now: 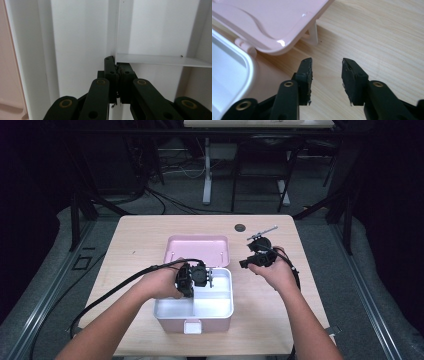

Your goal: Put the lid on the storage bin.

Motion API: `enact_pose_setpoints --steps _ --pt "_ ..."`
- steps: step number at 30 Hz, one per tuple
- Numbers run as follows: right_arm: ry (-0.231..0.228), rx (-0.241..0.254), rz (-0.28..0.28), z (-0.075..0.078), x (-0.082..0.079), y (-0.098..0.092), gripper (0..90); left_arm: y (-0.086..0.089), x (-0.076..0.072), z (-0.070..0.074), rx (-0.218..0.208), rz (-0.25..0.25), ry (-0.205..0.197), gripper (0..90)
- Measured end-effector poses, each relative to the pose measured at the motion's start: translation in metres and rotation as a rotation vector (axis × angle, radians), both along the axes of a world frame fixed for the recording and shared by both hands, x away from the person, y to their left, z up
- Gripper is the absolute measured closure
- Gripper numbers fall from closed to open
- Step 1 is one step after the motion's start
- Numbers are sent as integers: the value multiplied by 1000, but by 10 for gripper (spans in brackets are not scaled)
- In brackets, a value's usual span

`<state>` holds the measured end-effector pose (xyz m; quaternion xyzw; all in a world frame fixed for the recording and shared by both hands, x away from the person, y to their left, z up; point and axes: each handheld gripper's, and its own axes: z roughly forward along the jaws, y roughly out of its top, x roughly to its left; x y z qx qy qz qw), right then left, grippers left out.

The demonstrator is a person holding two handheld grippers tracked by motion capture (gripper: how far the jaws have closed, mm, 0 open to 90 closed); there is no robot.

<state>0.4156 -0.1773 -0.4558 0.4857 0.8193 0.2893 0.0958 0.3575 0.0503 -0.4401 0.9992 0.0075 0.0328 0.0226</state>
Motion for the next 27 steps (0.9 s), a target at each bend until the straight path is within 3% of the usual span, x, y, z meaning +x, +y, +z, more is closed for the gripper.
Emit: enact_pose_setpoints --steps 2,3,6,8,13,16,27 --pt "1 1 -8 4 5 2 630 0 0 0 2 0 -4 876" --pt "31 20 -32 7 9 5 651 0 -1 0 3 -1 -5 876" --pt "41 50 -22 10 14 6 651 0 -1 0 0 0 -6 876" --pt "37 38 -53 12 18 9 649 0 -1 0 6 1 -9 875" --pt "69 64 -96 14 30 15 683 -1 -1 0 5 2 -10 874" --pt "96 85 -86 14 36 19 686 -1 -1 0 5 2 -8 875" --pt "107 66 -105 12 51 35 669 -1 -2 0 9 3 -13 875"
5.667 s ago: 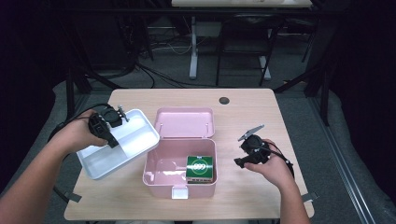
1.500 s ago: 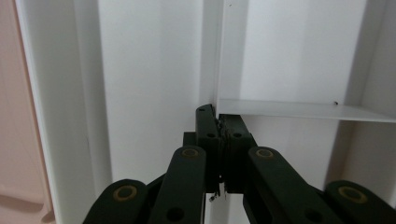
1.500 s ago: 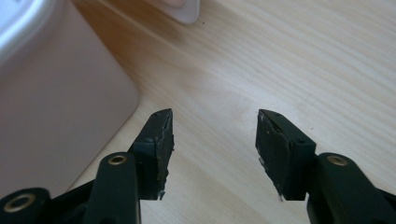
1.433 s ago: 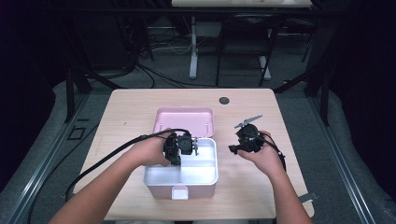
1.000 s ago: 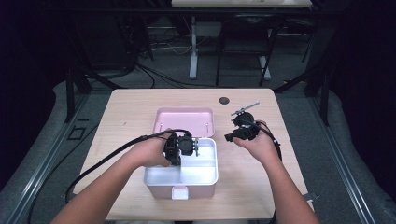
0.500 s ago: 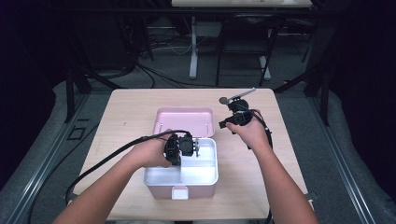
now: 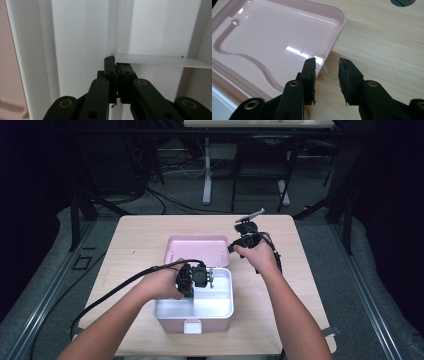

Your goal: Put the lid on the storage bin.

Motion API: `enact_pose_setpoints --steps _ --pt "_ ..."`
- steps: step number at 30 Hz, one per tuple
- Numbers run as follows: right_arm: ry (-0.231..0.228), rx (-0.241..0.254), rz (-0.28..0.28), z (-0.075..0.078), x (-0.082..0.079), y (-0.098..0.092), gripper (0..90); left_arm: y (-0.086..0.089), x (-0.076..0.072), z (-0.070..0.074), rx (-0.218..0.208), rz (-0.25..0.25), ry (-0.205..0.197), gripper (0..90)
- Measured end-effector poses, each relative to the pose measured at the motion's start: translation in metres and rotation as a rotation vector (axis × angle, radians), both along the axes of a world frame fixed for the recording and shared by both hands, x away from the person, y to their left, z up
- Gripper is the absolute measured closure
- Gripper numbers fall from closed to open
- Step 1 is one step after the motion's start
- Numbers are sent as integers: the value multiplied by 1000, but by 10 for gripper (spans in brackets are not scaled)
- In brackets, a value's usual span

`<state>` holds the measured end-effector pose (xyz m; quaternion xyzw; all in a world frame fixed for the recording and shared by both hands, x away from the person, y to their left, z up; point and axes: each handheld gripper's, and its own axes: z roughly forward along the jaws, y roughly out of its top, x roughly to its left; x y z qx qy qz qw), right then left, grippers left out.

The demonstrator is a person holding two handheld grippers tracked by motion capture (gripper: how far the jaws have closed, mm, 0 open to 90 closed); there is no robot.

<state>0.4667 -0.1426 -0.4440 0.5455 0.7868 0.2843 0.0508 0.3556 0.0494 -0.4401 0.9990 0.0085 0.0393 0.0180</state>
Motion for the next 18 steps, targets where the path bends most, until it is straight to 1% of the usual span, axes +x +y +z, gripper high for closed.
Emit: enact_pose_setpoints --steps 1,4,5,6,9,13,15,16,18 --pt "-6 -2 0 -1 1 2 669 0 0 0 1 -1 0 874" --pt "0 -23 -5 -3 6 6 679 0 0 0 -3 2 -2 874" --pt "-1 -20 -9 -4 8 8 687 0 0 0 -3 1 -2 874" --pt "8 -30 -16 -5 10 10 699 0 0 0 -2 1 -5 874" --pt "13 -26 -24 -7 13 12 699 0 0 0 -2 1 -1 875" --pt "25 -23 -41 -14 21 15 705 0 0 0 -1 -1 1 875" --pt "41 -21 -50 -19 25 18 714 0 0 0 -1 1 -1 875" --pt "36 -26 -55 -21 27 19 718 0 0 0 -1 1 -2 875" --pt "40 -20 -67 -23 30 20 724 0 0 0 -1 1 -2 875"
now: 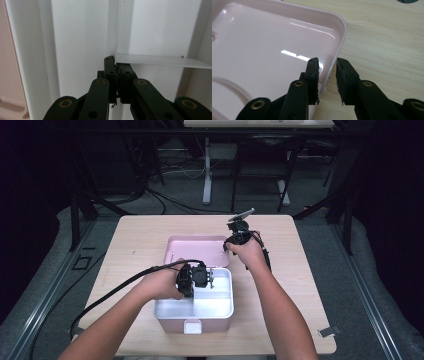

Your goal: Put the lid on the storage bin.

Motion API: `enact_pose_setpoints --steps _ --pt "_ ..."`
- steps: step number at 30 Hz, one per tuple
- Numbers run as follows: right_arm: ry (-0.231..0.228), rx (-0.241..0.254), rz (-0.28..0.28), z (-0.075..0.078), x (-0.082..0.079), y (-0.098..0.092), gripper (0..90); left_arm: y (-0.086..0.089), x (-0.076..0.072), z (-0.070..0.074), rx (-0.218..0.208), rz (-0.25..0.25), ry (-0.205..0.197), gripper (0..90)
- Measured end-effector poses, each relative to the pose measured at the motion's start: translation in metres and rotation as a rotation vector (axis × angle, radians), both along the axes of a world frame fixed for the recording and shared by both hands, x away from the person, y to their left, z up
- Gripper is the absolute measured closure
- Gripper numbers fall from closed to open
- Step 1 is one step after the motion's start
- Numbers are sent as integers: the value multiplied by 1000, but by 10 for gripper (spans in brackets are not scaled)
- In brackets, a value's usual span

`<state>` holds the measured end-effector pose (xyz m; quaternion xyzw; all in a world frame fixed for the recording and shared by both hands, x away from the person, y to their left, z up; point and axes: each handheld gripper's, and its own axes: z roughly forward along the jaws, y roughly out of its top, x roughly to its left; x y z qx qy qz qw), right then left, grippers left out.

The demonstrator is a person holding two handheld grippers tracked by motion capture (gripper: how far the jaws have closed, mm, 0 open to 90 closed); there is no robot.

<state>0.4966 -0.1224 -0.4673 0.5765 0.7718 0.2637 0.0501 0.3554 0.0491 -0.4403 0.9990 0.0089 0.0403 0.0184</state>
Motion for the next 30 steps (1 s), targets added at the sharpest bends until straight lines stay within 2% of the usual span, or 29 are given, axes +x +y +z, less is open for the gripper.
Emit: enact_pose_setpoints --steps 6,13,20,27,30 --pt "18 -15 -20 -7 6 4 746 0 -1 0 -2 0 -12 874" --pt "46 7 -54 -9 10 3 776 0 -1 0 -2 0 -13 874" --pt "30 -38 -60 -2 7 8 805 0 -1 0 2 0 -10 874" --pt "16 -25 -64 7 3 6 824 0 -2 0 -1 1 -16 874" --pt "3 -26 -64 9 2 6 826 -1 -1 0 3 2 -6 874"
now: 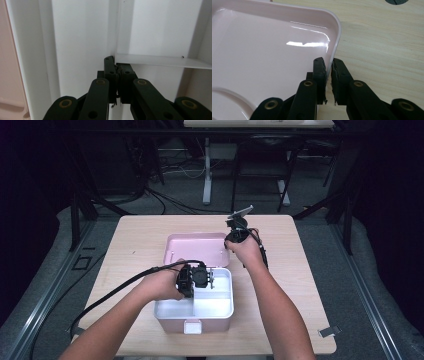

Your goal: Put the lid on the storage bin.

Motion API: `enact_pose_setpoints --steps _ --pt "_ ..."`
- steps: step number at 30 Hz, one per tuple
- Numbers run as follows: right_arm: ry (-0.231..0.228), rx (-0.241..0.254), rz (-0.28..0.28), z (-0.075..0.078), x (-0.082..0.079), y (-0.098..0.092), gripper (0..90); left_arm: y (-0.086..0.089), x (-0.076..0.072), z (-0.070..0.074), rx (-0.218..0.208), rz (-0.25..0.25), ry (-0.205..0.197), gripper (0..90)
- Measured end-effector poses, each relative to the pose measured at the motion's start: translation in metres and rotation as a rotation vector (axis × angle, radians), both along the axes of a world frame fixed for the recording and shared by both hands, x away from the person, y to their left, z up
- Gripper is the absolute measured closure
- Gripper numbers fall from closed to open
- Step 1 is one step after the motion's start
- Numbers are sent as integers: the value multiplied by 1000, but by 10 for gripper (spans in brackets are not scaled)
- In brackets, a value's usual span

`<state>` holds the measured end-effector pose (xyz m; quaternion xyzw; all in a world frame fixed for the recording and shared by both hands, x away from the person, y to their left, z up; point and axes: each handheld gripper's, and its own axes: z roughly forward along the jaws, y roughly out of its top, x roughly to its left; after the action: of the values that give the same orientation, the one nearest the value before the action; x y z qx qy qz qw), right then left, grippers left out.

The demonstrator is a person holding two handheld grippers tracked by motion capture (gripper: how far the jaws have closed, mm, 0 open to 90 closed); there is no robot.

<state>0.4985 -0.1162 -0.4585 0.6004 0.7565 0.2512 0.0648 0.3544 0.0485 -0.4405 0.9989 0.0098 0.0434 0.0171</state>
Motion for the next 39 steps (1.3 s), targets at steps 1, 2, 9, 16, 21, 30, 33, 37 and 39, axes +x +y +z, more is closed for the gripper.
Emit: enact_pose_setpoints --steps 1,2,9,16,21,30,33,37,39 --pt "-3 -2 1 1 -1 0 828 0 0 0 0 0 1 874" --pt "-10 -2 -2 2 -1 0 830 0 0 0 0 0 1 874" --pt "-64 9 1 18 -9 -2 844 0 0 0 1 0 2 874" --pt "-135 23 15 35 -22 -4 855 0 1 0 1 0 4 874" --pt "-167 32 19 43 -29 -6 862 0 1 0 1 1 4 874" --pt "-236 25 41 58 -49 -6 868 0 1 0 -5 2 5 875" --pt "-264 20 46 61 -56 -6 869 0 1 0 -2 3 4 875" --pt "-296 20 55 63 -64 -6 871 0 1 0 2 2 7 875" --pt "-309 22 63 65 -68 -7 872 0 1 0 2 3 5 874"
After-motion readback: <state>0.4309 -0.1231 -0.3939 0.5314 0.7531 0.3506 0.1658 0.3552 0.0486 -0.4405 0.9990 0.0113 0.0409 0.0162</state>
